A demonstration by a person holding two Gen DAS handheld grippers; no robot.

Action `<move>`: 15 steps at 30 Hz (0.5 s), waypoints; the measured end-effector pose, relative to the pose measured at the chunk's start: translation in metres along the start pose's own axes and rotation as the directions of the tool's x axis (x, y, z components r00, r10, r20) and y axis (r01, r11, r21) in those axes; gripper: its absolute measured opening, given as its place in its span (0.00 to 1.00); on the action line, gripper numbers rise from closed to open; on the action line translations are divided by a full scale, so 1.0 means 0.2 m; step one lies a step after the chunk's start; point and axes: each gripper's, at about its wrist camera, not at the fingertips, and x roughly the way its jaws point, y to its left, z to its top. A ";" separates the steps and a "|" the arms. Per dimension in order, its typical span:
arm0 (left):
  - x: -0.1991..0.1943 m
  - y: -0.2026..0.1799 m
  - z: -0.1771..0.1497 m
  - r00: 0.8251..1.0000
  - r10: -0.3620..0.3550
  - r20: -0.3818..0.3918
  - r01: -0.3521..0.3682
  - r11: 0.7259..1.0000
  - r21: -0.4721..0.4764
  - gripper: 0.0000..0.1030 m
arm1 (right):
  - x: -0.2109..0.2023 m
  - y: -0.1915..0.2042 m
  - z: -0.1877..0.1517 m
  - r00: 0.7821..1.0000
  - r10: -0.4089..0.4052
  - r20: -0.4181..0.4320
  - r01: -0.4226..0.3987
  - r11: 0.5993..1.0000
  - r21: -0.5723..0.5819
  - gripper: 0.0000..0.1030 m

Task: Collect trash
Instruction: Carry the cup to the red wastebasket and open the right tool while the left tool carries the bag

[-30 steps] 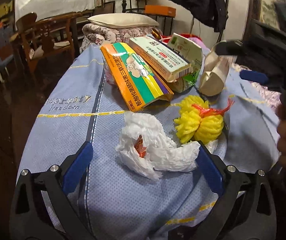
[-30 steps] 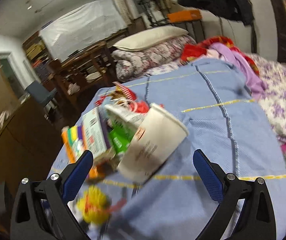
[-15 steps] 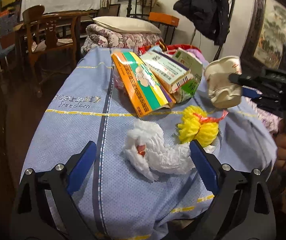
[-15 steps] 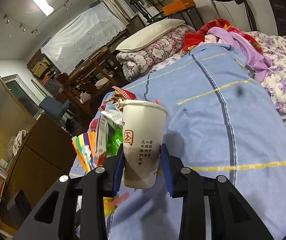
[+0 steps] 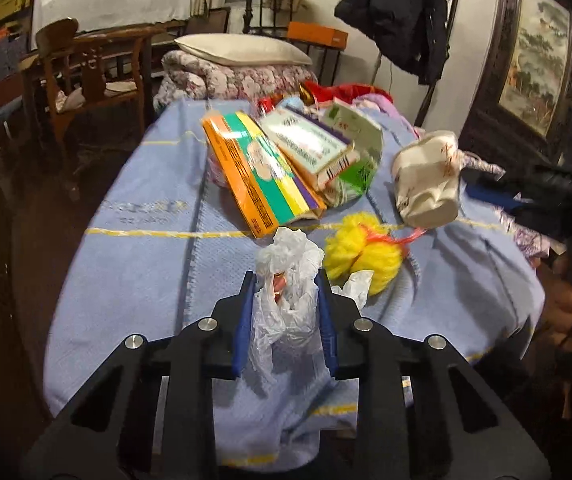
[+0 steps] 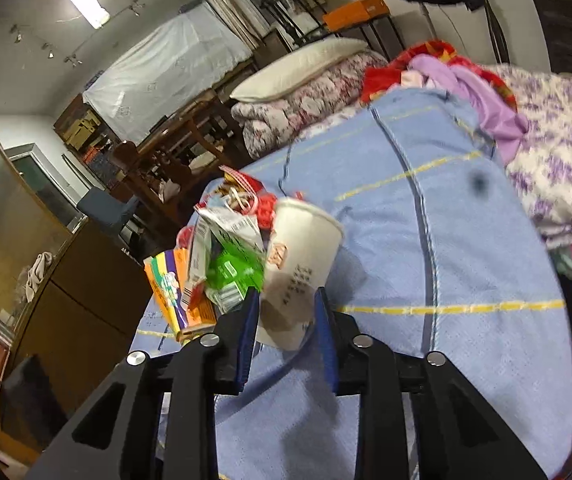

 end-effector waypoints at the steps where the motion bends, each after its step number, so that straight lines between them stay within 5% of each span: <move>1: -0.03 0.00 0.01 1.000 0.007 0.012 -0.007 1.000 0.001 0.29 | 0.02 -0.01 0.00 1.000 0.007 -0.001 -0.007 1.000 0.014 0.35; 2: -0.06 -0.01 0.01 1.000 0.011 0.023 -0.011 1.000 0.002 0.29 | 0.03 -0.01 0.01 1.000 0.007 -0.002 -0.007 1.000 0.023 0.47; 9: -0.16 -0.05 0.03 0.998 0.045 0.049 -0.046 0.999 0.016 0.29 | 0.12 0.01 0.07 1.000 0.028 -0.009 -0.028 0.998 0.061 0.68; 11: -0.18 -0.05 0.04 0.998 0.049 0.049 -0.049 0.999 0.013 0.29 | 0.14 0.04 0.08 1.000 0.020 -0.019 -0.019 0.999 0.044 0.83; 14: -0.19 -0.06 0.04 0.997 0.055 0.050 -0.055 0.998 0.015 0.29 | 0.22 0.05 0.07 0.999 -0.005 -0.053 0.006 0.999 0.037 0.81; 15: -0.20 -0.07 0.04 0.997 0.059 0.053 -0.060 0.998 0.018 0.29 | 0.24 0.04 0.07 0.998 0.009 -0.058 -0.006 0.999 0.051 0.70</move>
